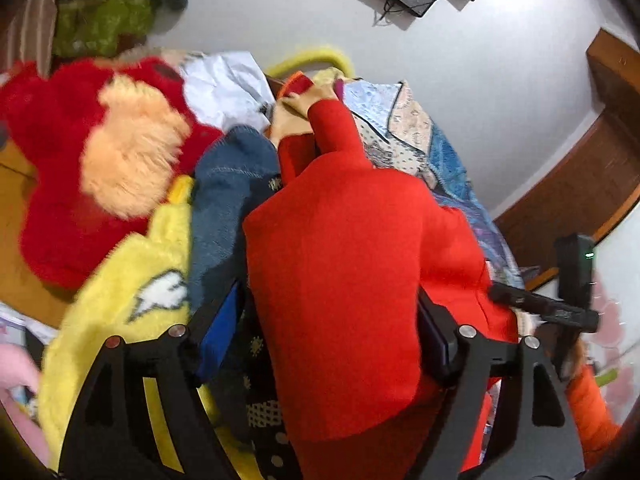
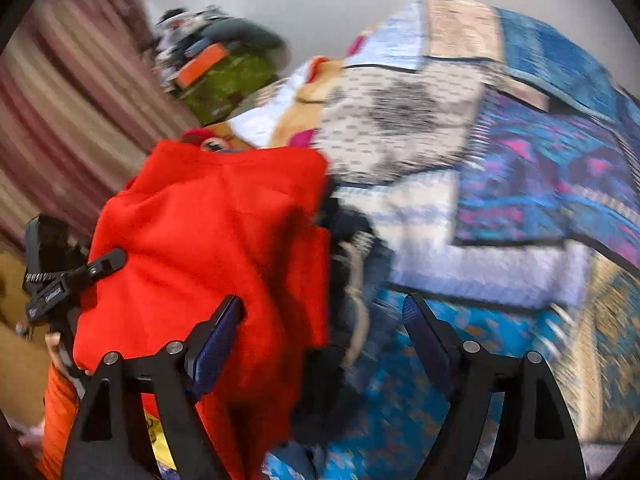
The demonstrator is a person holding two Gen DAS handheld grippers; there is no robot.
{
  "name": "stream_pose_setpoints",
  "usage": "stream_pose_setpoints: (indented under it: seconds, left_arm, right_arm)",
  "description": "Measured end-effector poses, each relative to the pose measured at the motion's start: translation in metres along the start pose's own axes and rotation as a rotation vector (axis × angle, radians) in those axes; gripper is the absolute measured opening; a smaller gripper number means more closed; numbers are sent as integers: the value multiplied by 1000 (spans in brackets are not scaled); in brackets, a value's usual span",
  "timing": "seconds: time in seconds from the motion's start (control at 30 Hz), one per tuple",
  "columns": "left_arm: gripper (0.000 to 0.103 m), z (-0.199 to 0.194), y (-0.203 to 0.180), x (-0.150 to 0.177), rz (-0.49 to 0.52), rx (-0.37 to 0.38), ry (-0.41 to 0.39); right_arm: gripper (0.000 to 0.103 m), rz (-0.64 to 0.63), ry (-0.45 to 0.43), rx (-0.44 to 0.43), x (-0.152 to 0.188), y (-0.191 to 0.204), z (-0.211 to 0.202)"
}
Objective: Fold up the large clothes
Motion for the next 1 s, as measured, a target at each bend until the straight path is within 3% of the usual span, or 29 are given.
stream_pose_setpoints:
  seconds: [0.1, 0.23, 0.33, 0.5, 0.6, 0.73, 0.9, 1.0]
  left_arm:
    - [80, -19, -21, 2, 56, -85, -42]
    - [85, -41, -51, 4, 133, -96, -75]
    - [100, -38, -73, 16, 234, -179, -62]
    - [103, -5, -72, 53, 364, -387, 47]
    - [103, -9, -56, 65, 297, -304, 54]
    - [103, -19, -40, 71, 222, -258, 49]
    - [103, -31, -45, 70, 176, -268, 49]
    - [103, -49, -64, 72, 223, -339, 9]
  right_arm:
    - [80, -26, -64, -8, 2, 12, -26]
    - [80, -113, -126, -35, 3, 55, -38]
    - [80, -196, -117, -36, 11, 87, -25]
    - [80, -260, -22, 26, 33, 100, 23]
    - [80, -297, 19, 82, 46, 90, 38]
    - [80, -327, 29, 135, 60, 69, 31]
    - [80, -262, 28, 160, 66, 40, 2]
    - [80, -240, -21, 140, 70, 39, -31]
Point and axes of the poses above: each gripper's, at about its wrist camera, not at the fingertips, and z roughly the way its jaws point, y to its left, x to its underside, the point moved 2 cm from there along z, roughly the way its jaws point, and after that the axes turned 6 degrees about y, right-handed, at the moved point
